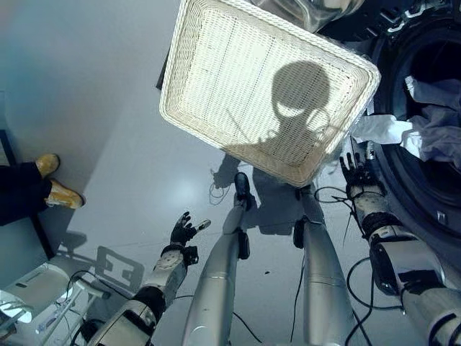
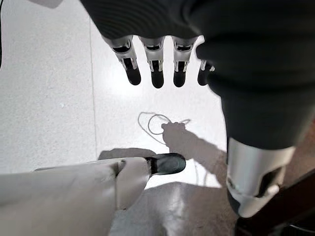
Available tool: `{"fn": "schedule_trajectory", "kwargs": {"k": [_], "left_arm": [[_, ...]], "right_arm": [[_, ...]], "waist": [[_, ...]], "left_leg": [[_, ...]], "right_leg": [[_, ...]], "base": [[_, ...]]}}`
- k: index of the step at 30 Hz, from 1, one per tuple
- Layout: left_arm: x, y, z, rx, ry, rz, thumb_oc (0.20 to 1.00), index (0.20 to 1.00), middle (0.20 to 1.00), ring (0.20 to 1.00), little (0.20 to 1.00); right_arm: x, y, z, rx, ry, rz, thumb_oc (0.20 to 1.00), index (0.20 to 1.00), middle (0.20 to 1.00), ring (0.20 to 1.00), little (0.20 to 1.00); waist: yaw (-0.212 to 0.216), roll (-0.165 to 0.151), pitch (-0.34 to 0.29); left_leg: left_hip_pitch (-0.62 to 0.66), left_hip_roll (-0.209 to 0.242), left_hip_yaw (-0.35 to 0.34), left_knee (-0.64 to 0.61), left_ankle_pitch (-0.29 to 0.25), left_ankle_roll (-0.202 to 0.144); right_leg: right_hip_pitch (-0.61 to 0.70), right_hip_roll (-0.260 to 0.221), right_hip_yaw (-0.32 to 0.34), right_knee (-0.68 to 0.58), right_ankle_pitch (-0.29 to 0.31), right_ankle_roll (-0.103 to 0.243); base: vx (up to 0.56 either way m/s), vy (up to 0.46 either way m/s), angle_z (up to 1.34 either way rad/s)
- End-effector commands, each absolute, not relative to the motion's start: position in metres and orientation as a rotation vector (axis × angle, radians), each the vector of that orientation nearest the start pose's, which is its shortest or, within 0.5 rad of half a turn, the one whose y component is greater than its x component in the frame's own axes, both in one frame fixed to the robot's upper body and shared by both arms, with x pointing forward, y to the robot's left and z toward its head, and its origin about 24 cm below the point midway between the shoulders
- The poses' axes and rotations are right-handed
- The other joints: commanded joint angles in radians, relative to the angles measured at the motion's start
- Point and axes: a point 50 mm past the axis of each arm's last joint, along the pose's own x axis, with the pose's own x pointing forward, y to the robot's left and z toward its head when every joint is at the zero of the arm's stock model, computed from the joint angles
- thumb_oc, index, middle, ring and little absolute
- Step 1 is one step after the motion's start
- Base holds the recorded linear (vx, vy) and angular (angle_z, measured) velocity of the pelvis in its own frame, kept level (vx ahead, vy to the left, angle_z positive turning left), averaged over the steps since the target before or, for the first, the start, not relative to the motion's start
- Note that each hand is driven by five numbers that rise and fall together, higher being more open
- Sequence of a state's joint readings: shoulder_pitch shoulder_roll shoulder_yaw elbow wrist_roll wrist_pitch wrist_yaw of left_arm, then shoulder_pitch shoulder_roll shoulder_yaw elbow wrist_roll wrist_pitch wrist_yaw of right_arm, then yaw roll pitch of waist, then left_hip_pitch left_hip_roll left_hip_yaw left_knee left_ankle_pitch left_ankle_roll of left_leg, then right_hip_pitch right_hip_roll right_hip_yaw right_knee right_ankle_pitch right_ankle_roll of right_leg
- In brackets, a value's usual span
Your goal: Put the clothes into the washing machine.
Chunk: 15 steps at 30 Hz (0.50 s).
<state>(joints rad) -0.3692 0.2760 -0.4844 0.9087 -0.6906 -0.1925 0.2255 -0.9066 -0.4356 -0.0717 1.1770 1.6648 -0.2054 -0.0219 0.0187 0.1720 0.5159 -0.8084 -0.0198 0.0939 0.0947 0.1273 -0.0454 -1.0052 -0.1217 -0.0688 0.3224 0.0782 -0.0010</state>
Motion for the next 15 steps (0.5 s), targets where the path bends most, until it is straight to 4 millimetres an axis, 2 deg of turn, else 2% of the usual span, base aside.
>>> {"fn": "schedule_trajectory", "kwargs": {"k": [1, 4, 8, 15], "left_arm": [[0.282, 0.158, -0.051, -0.106, 0.433, 0.116, 1.000, 1.000, 1.000, 1.000, 1.000], [0.280, 0.156, -0.047, -0.097, 0.402, 0.097, 1.000, 1.000, 1.000, 1.000, 1.000], [0.280, 0.153, -0.042, -0.097, 0.376, 0.088, 1.000, 1.000, 1.000, 1.000, 1.000], [0.283, 0.156, -0.031, -0.090, 0.338, 0.075, 1.000, 1.000, 1.000, 1.000, 1.000]], "right_arm": [[0.363, -0.316, 0.102, 1.312, -0.235, -0.648, 1.000, 1.000, 1.000, 1.000, 1.000], [0.360, -0.330, 0.119, 1.352, -0.326, -0.740, 1.000, 1.000, 1.000, 1.000, 1.000], [0.358, -0.340, 0.130, 1.374, -0.376, -0.781, 1.000, 1.000, 1.000, 1.000, 1.000], [0.353, -0.356, 0.157, 1.308, -0.481, -0.803, 1.000, 1.000, 1.000, 1.000, 1.000]], "waist": [[-0.007, 0.184, 0.004], [0.001, 0.194, 0.004], [0.006, 0.200, 0.004], [0.016, 0.206, 0.004]], "left_leg": [[-0.072, -0.020, 0.060, 0.053, 0.010, -0.028], [-0.132, -0.006, 0.062, 0.082, 0.000, -0.029], [-0.173, 0.000, 0.060, 0.098, -0.004, -0.028], [-0.227, 0.005, 0.053, 0.119, -0.010, -0.028]], "right_leg": [[0.000, 0.072, -0.022, 0.103, -0.139, 0.041], [-0.068, 0.076, -0.021, 0.144, -0.154, 0.034], [-0.114, 0.077, -0.016, 0.163, -0.156, 0.031], [-0.171, 0.074, -0.011, 0.188, -0.160, 0.029]], "base": [[0.08, -0.143, 0.18], [0.08, -0.120, 0.10], [0.05, -0.062, 0.10], [0.03, -0.038, 0.02]]}}
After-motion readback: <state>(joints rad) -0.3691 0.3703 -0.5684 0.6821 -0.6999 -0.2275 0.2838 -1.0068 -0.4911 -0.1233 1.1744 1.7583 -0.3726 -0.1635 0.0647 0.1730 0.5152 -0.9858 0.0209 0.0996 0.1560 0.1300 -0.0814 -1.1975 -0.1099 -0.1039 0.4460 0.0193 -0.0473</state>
